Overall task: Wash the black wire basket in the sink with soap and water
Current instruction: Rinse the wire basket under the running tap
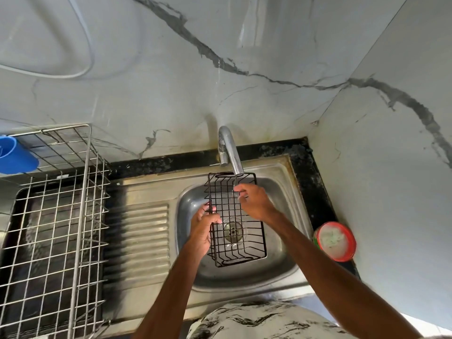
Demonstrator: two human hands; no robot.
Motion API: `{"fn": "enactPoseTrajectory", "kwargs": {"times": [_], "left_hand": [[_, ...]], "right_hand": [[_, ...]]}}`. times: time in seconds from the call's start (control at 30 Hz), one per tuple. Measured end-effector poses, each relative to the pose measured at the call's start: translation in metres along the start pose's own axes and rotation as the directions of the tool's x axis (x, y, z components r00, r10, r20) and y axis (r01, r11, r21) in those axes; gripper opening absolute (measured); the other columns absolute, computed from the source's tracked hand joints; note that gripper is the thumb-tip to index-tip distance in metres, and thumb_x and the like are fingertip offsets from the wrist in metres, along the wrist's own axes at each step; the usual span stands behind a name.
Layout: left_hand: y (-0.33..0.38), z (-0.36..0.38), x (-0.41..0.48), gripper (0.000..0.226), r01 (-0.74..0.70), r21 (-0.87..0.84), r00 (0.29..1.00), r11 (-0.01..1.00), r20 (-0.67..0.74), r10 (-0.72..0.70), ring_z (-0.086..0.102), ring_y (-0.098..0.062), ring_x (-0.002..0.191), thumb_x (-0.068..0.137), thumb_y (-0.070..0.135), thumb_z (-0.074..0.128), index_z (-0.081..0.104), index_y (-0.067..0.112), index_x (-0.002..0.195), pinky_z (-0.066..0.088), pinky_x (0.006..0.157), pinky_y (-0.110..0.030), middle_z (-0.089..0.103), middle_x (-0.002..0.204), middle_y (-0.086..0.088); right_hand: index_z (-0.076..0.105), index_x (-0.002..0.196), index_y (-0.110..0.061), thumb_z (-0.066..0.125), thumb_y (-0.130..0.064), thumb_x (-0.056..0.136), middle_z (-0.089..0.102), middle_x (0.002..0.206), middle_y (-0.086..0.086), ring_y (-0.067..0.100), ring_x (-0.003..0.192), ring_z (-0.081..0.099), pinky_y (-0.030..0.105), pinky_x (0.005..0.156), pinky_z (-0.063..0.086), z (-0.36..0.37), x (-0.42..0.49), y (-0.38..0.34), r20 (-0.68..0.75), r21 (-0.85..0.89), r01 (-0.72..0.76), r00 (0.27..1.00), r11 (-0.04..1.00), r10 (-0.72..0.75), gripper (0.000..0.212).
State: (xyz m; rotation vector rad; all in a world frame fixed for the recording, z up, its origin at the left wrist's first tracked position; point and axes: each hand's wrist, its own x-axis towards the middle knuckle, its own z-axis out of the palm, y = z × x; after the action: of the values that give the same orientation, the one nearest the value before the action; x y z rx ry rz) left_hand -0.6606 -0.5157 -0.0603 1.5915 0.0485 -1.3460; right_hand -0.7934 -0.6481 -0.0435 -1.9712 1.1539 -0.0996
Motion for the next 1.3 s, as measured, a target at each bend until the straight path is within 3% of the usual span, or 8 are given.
{"fn": "enactPoseTrajectory", "kwargs": {"times": [0.23, 0.43, 0.53, 0.63, 0.77, 0.9, 1.07, 1.3], "left_hand": [[0.013, -0.002, -0.003, 0.092, -0.051, 0.185, 0.993, 0.981, -0.099, 0.071, 0.051, -0.025, 0.130, 0.072, 0.005, 0.081, 0.041, 0.014, 0.153, 0.040, 0.108, -0.046, 0.051, 0.146, -0.007], [0.012, 0.005, -0.011, 0.098, -0.199, 0.584, 0.923, 0.787, -0.158, 0.351, 0.060, -0.023, 0.116, 0.046, 0.044, 0.084, 0.052, 0.021, 0.135, 0.055, 0.101, -0.052, 0.063, 0.122, 0.003], [0.011, 0.012, -0.018, 0.094, -0.181, 0.714, 0.884, 0.676, -0.183, 0.431, 0.054, -0.025, 0.122, 0.052, 0.038, 0.087, 0.049, 0.020, 0.136, 0.048, 0.103, -0.061, 0.060, 0.123, 0.003], [0.006, 0.012, -0.016, 0.099, -0.144, 0.686, 0.879, 0.713, -0.242, 0.411, 0.054, -0.028, 0.126, 0.051, 0.042, 0.086, 0.048, 0.020, 0.139, 0.047, 0.105, -0.063, 0.061, 0.128, 0.000], [0.003, 0.005, -0.014, 0.112, -0.110, 0.611, 0.890, 0.784, -0.291, 0.352, 0.054, -0.032, 0.132, 0.055, 0.043, 0.090, 0.039, 0.018, 0.152, 0.050, 0.107, -0.058, 0.058, 0.141, -0.007], [0.006, 0.000, -0.017, 0.105, -0.111, 0.590, 0.885, 0.800, -0.307, 0.349, 0.053, -0.033, 0.133, 0.065, 0.028, 0.092, 0.038, 0.015, 0.154, 0.045, 0.111, -0.059, 0.057, 0.141, -0.008], [0.011, -0.008, -0.010, 0.102, -0.090, 0.575, 0.884, 0.813, -0.331, 0.331, 0.055, -0.028, 0.127, 0.064, 0.025, 0.092, 0.041, 0.015, 0.152, 0.046, 0.111, -0.055, 0.060, 0.136, -0.004], [0.018, -0.013, -0.006, 0.100, -0.109, 0.543, 0.890, 0.832, -0.320, 0.325, 0.054, -0.022, 0.122, 0.067, 0.023, 0.090, 0.041, 0.015, 0.153, 0.049, 0.104, -0.040, 0.057, 0.133, -0.001]], "right_hand": [[0.066, 0.124, -0.012, 0.061, 0.000, 0.093, 0.070, 0.120, 0.000, 0.009, 0.107, 0.065, 0.008, 0.085, 0.047, -0.021, 0.003, -0.001, -0.070, 0.175, -0.046, 0.996, 0.984, 0.059, 0.033], [0.071, 0.115, -0.010, 0.065, -0.001, 0.092, 0.073, 0.107, -0.001, 0.010, 0.097, 0.069, 0.004, 0.075, 0.049, -0.020, 0.001, 0.004, -0.097, 0.229, -0.093, 0.988, 0.969, 0.118, 0.026], [0.072, 0.113, -0.013, 0.066, -0.005, 0.091, 0.073, 0.106, -0.004, 0.008, 0.094, 0.068, 0.015, 0.078, 0.056, -0.021, 0.002, 0.004, -0.133, 0.250, -0.129, 0.977, 0.960, 0.166, 0.024], [0.072, 0.113, -0.012, 0.065, -0.003, 0.090, 0.075, 0.104, 0.001, 0.013, 0.094, 0.071, 0.030, 0.083, 0.061, -0.023, 0.012, 0.008, -0.129, 0.346, -0.188, 0.961, 0.919, 0.245, 0.026], [0.067, 0.114, -0.003, 0.062, -0.001, 0.093, 0.072, 0.115, 0.017, 0.025, 0.104, 0.071, 0.033, 0.088, 0.060, -0.024, 0.032, 0.006, 0.019, 0.621, -0.280, 0.939, 0.732, 0.343, 0.022], [0.056, 0.117, 0.002, 0.052, -0.013, 0.102, 0.060, 0.128, 0.028, 0.038, 0.122, 0.060, 0.043, 0.107, 0.049, -0.017, 0.063, -0.003, 0.265, 0.844, -0.374, 0.914, 0.385, 0.306, 0.022], [0.053, 0.131, -0.002, 0.049, -0.036, 0.104, 0.053, 0.137, 0.031, 0.040, 0.124, 0.058, 0.045, 0.098, 0.053, -0.002, 0.111, -0.015, 0.428, 0.876, -0.471, 0.859, 0.106, 0.281, 0.043], [0.051, 0.128, 0.007, 0.047, -0.035, 0.103, 0.047, 0.137, 0.038, 0.048, 0.114, 0.063, 0.050, 0.087, 0.060, -0.007, 0.124, -0.024, 0.525, 0.849, -0.494, 0.827, -0.187, 0.201, 0.049]]}}
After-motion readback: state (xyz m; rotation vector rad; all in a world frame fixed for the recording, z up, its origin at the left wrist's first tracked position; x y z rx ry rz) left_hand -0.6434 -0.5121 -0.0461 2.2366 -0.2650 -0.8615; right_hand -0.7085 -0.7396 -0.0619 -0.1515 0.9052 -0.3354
